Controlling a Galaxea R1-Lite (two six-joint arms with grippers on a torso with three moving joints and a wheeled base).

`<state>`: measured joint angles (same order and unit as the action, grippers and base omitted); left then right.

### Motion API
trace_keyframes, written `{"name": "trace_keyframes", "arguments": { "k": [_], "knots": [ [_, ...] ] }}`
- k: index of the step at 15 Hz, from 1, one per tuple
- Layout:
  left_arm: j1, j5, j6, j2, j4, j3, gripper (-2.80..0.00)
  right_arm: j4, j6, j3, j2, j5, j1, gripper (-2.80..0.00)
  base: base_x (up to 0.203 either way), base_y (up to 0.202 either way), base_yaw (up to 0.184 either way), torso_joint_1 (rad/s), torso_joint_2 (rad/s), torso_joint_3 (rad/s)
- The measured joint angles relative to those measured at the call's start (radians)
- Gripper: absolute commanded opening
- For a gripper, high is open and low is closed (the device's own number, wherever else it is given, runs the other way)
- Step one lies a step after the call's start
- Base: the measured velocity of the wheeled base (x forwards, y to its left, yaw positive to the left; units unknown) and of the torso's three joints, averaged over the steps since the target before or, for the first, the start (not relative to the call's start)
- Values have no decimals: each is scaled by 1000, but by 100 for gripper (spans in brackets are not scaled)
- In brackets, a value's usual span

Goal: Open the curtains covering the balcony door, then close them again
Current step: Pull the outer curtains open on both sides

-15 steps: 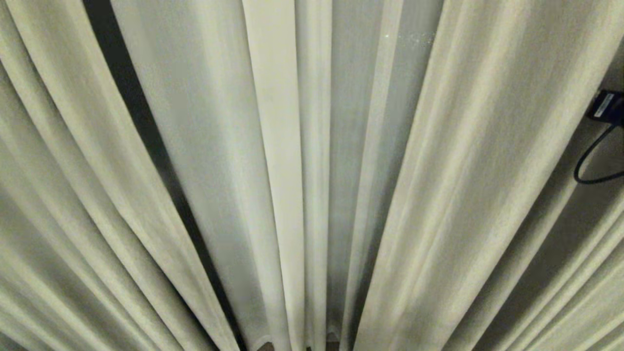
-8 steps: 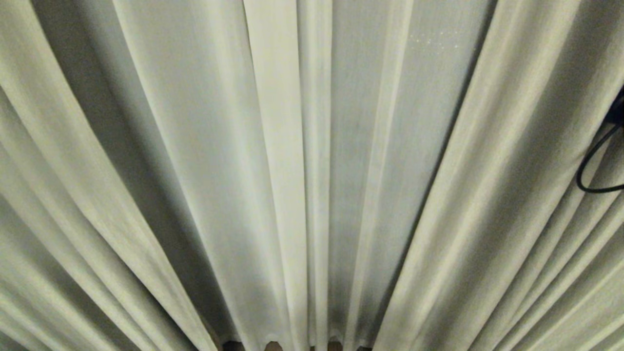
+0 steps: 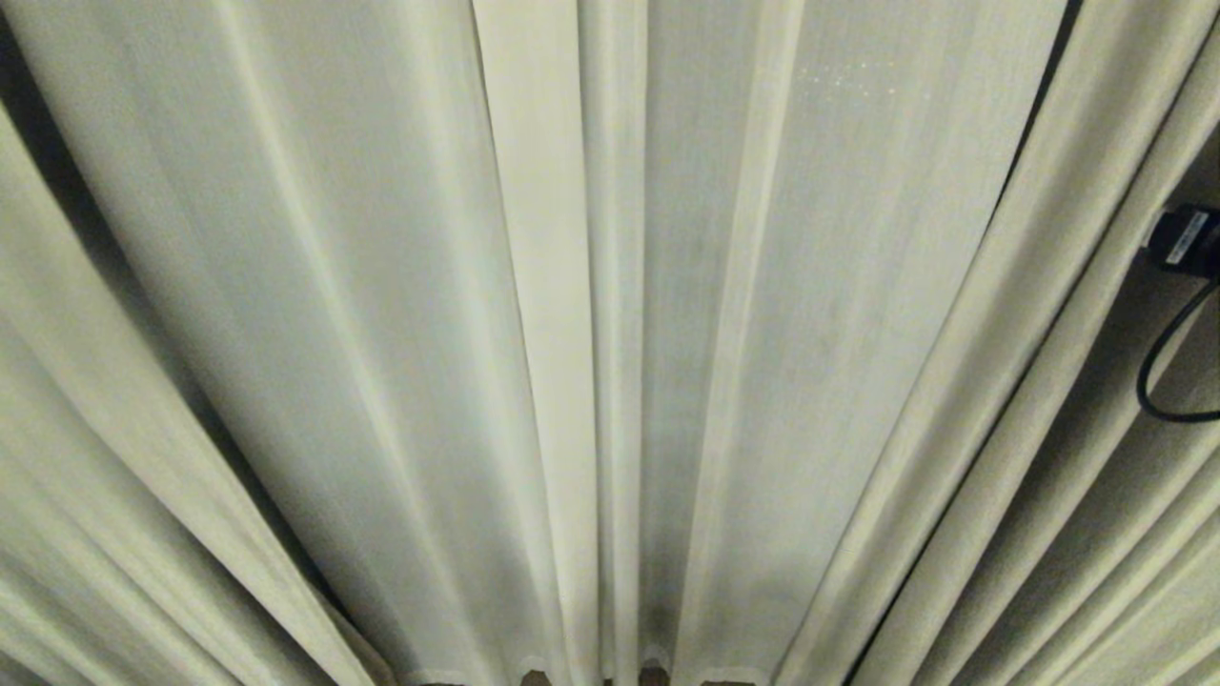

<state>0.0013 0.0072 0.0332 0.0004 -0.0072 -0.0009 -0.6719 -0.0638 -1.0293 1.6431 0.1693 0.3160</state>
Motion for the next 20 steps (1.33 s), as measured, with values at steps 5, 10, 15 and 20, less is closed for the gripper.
{"name": "trace_keyframes", "arguments": {
  "k": [5, 10, 15, 20],
  "knots": [
    [0, 0, 0, 0, 0, 0, -280, 0, 37, 200, -104, 0, -4, 0, 0, 0, 0, 0, 0, 0],
    [0, 0, 0, 0, 0, 0, -280, 1, 66, 434, -246, 0, -35, 0, 0, 0, 0, 0, 0, 0],
    [0, 0, 0, 0, 0, 0, -280, 4, 138, 659, -398, 0, -55, 0, 0, 0, 0, 0, 0, 0],
    [0, 0, 0, 0, 0, 0, -280, 11, 183, 847, -560, 0, -96, 0, 0, 0, 0, 0, 0, 0]
  ]
}}
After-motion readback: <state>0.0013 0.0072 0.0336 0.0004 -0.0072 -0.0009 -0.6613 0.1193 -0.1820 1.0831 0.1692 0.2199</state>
